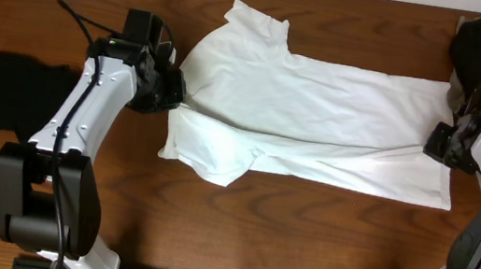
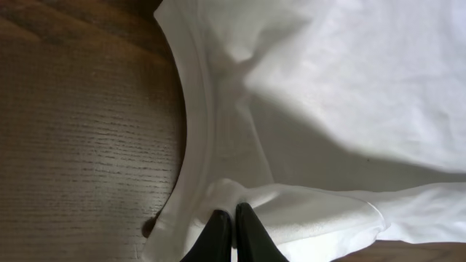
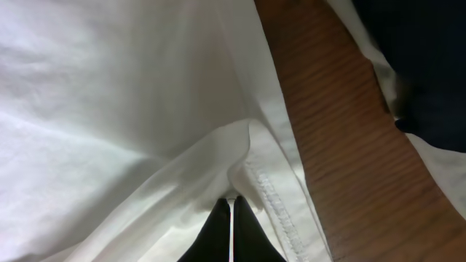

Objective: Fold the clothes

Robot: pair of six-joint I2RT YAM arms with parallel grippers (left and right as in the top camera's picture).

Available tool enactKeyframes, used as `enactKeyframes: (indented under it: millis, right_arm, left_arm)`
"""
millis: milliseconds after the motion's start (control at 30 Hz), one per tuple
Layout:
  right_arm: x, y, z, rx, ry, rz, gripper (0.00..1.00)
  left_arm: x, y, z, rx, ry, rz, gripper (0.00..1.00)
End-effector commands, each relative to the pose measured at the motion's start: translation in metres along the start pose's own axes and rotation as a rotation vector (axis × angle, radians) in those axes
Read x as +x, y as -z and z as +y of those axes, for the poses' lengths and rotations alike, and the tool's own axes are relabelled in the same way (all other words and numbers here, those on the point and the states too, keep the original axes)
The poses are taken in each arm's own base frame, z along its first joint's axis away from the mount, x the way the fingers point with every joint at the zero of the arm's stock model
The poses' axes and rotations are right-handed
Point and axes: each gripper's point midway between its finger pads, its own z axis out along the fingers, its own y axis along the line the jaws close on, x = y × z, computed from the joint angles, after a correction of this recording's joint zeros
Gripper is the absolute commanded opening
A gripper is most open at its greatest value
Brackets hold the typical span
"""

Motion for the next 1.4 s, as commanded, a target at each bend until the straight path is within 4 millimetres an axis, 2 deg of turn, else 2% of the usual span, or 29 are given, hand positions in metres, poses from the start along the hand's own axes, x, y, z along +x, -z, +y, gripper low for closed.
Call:
enactKeyframes:
  millis: [0,233,267,300,367,400,433,567,667,833,1133,1267,1367]
  right_arm:
    - [0.011,-0.005,-0.002,0.007,-0.001,0.023,0.04]
    - [0.033,-0.022,-0.003,0.011,-0.003,0.049,0.06]
    - [0.035,-0.023,-0.003,0.011,-0.002,0.051,0.06]
    - [0.038,-0.025,-0.004,0.011,-0.002,0.055,0.06]
    - [0.042,-0.027,-0.004,0.013,-0.001,0.063,0.07]
    - [0.043,-0.027,-0.004,0.013,-0.001,0.065,0.07]
    - [0.043,-0.027,-0.004,0.013,-0.001,0.066,0.07]
    - [0.044,-0.027,-0.004,0.013,0.0,0.067,0.07]
    - [0.044,-0.027,-0.004,0.013,0.0,0.069,0.07]
    - [0.044,-0.027,-0.004,0.014,0.0,0.069,0.07]
    - [0.044,-0.027,-0.004,0.014,0.0,0.071,0.08]
    - [0.044,-0.027,-0.004,0.014,0.001,0.071,0.08]
    - [0.044,-0.027,-0.004,0.014,0.001,0.071,0.08]
  left_arm:
    - [-0.001,0.005,0.001,-0.011,0.007,-0.016,0.06]
    - [-0.002,0.005,0.001,-0.01,0.006,-0.02,0.07]
    - [-0.003,0.005,0.001,-0.009,0.005,-0.023,0.13]
    - [-0.003,0.005,0.001,-0.009,0.005,-0.024,0.34]
    - [-0.002,0.005,0.001,-0.01,0.006,-0.019,0.56]
    - [0.001,0.005,0.002,-0.013,0.008,-0.009,0.65]
    - [0.004,0.005,0.003,-0.017,0.012,0.003,0.66]
    - [0.024,0.007,0.009,-0.042,0.033,0.083,0.66]
    - [0.036,0.008,0.01,-0.047,0.046,0.135,0.5]
    - [0.046,0.003,0.006,-0.045,0.017,0.165,0.45]
    - [0.074,-0.025,0.0,-0.051,-0.039,0.21,0.44]
    - [0.079,-0.03,0.002,-0.053,-0.031,0.215,0.44]
    - [0.078,-0.031,0.002,-0.052,-0.032,0.212,0.3]
